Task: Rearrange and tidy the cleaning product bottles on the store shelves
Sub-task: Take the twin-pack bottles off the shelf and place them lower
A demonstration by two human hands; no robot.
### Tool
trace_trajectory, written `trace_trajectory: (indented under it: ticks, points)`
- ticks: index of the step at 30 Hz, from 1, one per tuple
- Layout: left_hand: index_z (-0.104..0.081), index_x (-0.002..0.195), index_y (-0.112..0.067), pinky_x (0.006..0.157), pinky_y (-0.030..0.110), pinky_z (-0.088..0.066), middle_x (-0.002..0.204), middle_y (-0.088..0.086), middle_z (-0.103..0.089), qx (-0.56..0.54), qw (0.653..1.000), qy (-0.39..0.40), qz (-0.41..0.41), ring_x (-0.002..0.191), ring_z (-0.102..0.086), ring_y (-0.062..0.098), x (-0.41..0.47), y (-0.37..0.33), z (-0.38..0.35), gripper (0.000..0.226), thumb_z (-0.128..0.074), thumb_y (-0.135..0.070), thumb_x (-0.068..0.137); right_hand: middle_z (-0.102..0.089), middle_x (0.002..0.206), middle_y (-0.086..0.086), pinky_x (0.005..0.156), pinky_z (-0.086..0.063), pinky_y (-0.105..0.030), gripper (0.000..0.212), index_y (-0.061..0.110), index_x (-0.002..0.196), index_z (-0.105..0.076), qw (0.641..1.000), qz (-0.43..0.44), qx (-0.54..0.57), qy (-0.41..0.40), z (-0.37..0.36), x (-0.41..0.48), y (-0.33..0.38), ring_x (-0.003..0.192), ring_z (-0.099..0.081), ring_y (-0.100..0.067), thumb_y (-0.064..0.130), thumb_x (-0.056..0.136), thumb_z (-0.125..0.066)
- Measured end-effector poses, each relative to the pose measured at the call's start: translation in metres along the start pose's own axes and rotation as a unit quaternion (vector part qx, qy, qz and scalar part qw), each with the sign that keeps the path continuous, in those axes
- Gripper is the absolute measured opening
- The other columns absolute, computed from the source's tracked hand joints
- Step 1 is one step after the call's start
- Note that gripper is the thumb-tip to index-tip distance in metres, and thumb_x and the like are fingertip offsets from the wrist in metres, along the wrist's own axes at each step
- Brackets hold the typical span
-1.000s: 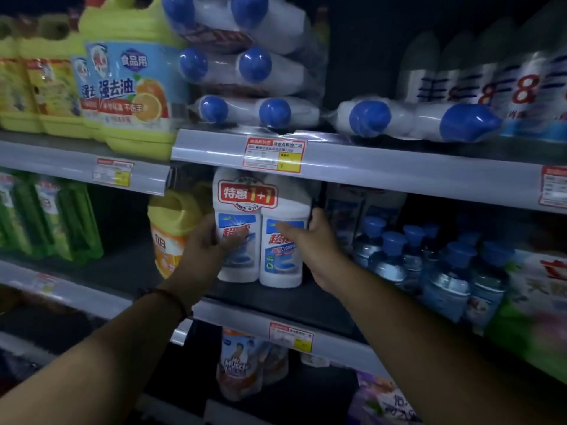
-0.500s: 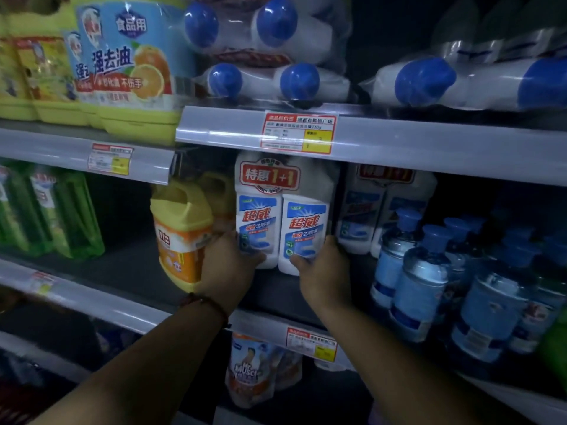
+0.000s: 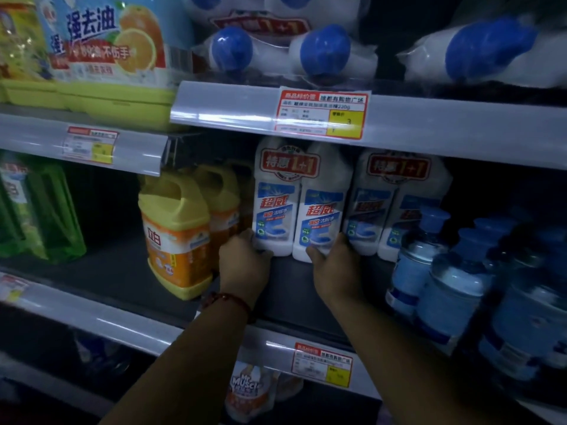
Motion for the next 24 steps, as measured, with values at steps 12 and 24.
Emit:
trace_trajectory:
  ticks: [12, 24]
  points:
    - [-0.058, 0.131, -0.02, 0.101, 0.035, -0.049, 0.13, 0.004, -0.066, -0.007, 0.999, 0.054, 0.0, 0.121, -0.061, 0.025, 0.003, 0.001, -0.001, 0.047, -0.07, -0.02, 0.086, -0.06, 0.132, -0.019, 0.097, -0.05, -0.04, 0.052, 0.0, 0.129, -0.051, 0.999, -0.009, -0.041, -0.005, -0.003, 0.004, 0.0, 0.121, -0.058, -0.034, 0.032, 0.092, -0.068]
    - [-0.048, 0.138, -0.025, 0.104, 0.037, -0.046, 0.137, 0.0, -0.059, -0.021, 0.995, 0.092, 0.01, 0.126, -0.056, 0.024, 0.004, 0.001, -0.004, 0.063, -0.075, -0.024, 0.081, -0.059, 0.133, -0.019, 0.099, -0.049, -0.04, 0.056, 0.0, 0.13, -0.052, 0.999, -0.01, -0.048, -0.008, -0.004, 0.01, -0.004, 0.123, -0.056, -0.035, 0.035, 0.091, -0.07]
Point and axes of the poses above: each hand's wrist, its own x-axis towards the middle knuckle, its own z-axis out of the back of the hand, y = z × x, the point moved 1 cm from there along x, towards the middle knuckle
